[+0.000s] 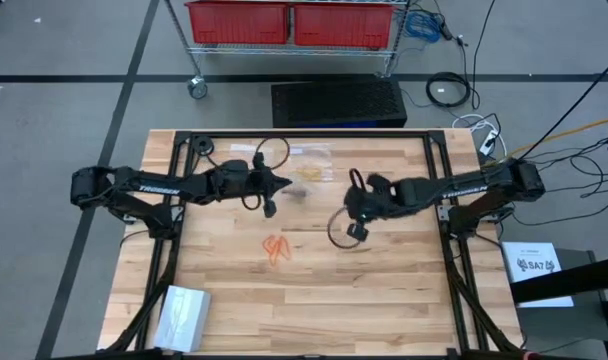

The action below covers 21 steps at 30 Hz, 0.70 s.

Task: Sort rubber bands
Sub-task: Close the right transparent zip bag

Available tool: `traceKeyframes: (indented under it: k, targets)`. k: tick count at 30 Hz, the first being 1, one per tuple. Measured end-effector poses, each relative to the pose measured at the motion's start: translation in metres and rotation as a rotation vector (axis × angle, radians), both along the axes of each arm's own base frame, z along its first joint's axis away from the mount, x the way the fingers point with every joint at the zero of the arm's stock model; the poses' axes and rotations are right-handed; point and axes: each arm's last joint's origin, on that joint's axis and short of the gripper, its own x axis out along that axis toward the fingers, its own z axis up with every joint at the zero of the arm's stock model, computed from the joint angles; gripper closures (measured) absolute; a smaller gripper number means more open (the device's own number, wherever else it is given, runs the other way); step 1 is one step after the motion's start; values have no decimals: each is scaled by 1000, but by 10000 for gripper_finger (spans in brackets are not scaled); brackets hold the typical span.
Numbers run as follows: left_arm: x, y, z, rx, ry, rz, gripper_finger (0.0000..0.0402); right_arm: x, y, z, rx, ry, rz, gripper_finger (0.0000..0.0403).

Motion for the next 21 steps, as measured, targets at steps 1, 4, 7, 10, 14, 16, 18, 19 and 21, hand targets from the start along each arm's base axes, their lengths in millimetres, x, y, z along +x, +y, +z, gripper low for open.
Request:
traceKeyframes:
  k: [1, 4, 7, 10, 14, 16, 18, 19, 21]
  targets:
    - [3, -4, 4, -1, 0, -15, 401, -4, 3, -6, 18, -4, -15, 401]
    - [13, -14, 12, 0, -14, -56, 401, -15, 11, -24, 78, -45, -39, 402]
    - [25, -23, 11, -2, -7, -96, 401, -24, 21, -37, 139, -118, -43, 402]
    - [40, -31, 3, -13, 20, -143, 398, -32, 29, -45, 181, -162, -49, 403]
    - [62, -40, -12, -47, 70, -227, 369, -36, 36, -48, 224, -189, -85, 400]
    - [73, -43, -19, -93, 80, -244, 346, -37, 38, -49, 242, -193, -104, 393]
    - [83, -44, -24, -141, 78, -260, 322, -37, 40, -49, 265, -202, -128, 381]
    - [88, -44, -25, -164, 72, -270, 309, -36, 41, -49, 279, -213, -146, 373]
    - [95, -44, -25, -200, 59, -285, 284, -36, 43, -48, 311, -234, -181, 355]
